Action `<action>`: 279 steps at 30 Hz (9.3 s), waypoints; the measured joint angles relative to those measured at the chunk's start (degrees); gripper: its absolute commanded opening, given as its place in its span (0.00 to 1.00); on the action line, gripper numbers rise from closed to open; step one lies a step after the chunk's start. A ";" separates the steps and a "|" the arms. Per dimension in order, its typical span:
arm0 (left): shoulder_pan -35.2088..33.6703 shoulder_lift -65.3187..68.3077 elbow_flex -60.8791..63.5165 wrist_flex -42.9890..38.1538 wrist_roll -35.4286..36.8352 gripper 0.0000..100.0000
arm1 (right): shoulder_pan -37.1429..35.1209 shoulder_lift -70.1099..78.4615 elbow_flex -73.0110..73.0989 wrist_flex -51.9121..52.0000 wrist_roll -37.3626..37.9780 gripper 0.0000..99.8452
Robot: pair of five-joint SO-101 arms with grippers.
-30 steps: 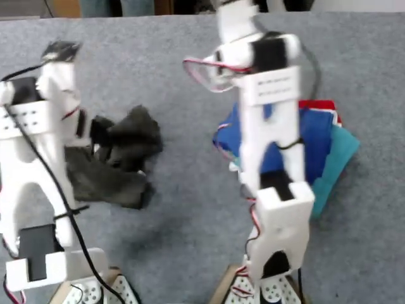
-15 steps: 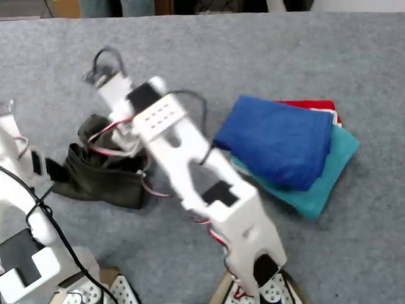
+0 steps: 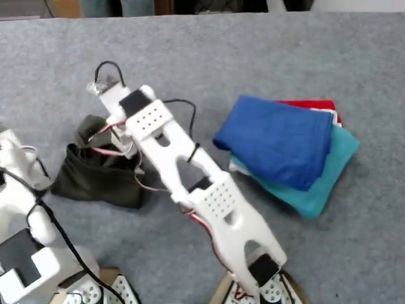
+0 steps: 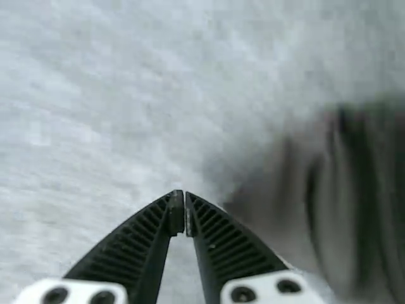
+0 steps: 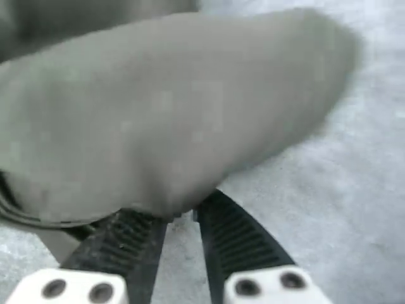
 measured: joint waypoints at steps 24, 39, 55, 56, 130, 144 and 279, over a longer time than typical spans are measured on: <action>5.45 0.00 -7.56 4.92 1.58 0.08 | 5.10 -46.42 2.73 0.88 -4.13 0.01; 23.30 0.09 -1.85 4.48 1.58 0.15 | 0.09 -50.55 14.95 -2.73 -9.05 0.01; 16.44 -15.30 7.74 -0.35 -1.58 0.03 | 7.65 -51.08 22.51 1.93 -5.54 0.01; 16.79 -19.60 9.49 -0.62 -2.02 0.03 | 8.79 -52.57 23.65 1.93 -4.75 0.01; 40.53 -95.12 64.18 8.18 2.55 0.03 | 36.13 -159.38 161.67 -24.70 2.20 0.01; 40.53 -95.12 64.18 8.18 2.73 0.03 | 36.13 -159.38 161.67 -24.70 2.20 0.01; 40.53 -95.12 64.18 8.35 2.73 0.03 | 36.13 -159.38 161.67 -24.70 2.20 0.01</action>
